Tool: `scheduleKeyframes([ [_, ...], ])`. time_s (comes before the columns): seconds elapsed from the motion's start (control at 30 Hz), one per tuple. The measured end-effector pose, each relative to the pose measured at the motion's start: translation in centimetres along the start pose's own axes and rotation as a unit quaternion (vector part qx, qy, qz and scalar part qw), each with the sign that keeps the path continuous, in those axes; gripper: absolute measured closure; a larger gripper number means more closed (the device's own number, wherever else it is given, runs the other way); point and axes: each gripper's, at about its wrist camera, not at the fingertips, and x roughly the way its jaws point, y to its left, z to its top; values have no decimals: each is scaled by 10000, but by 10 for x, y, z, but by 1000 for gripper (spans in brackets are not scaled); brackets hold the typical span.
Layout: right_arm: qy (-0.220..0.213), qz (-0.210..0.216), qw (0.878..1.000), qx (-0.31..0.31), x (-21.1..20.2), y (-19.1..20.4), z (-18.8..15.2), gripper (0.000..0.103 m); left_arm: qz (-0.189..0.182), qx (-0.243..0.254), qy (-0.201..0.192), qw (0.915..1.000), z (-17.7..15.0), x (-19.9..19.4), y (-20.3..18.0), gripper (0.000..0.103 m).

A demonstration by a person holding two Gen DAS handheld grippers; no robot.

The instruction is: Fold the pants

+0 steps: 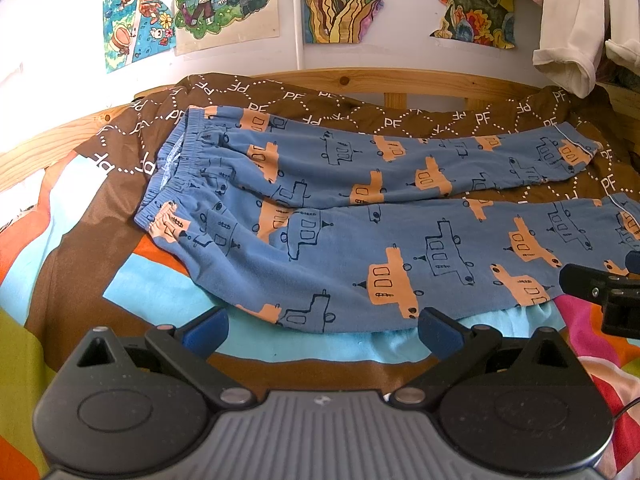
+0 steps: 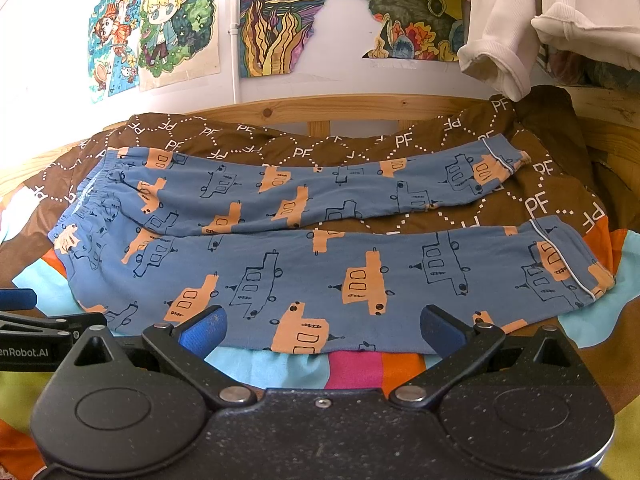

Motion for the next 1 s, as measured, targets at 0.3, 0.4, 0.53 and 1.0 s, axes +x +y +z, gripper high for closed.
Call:
scheduleKeyframes([
  [0.3, 8, -2, 10000, -3, 0, -1, 0, 1, 19, 34, 80, 10000, -3, 2, 0, 0],
  [0.4, 14, -42, 10000, -6, 1, 0, 0, 1, 24, 55, 168, 9998, -3, 5, 0, 0],
  [0.53, -9, -103, 9999, -1, 2, 0, -1, 1, -29, 31, 278, 9996, -4, 8, 1, 0],
  [1.0, 18, 142, 9994, -310, 16, -23, 43, 1, -412, -351, 61, 9985, 61, 43, 24, 0],
])
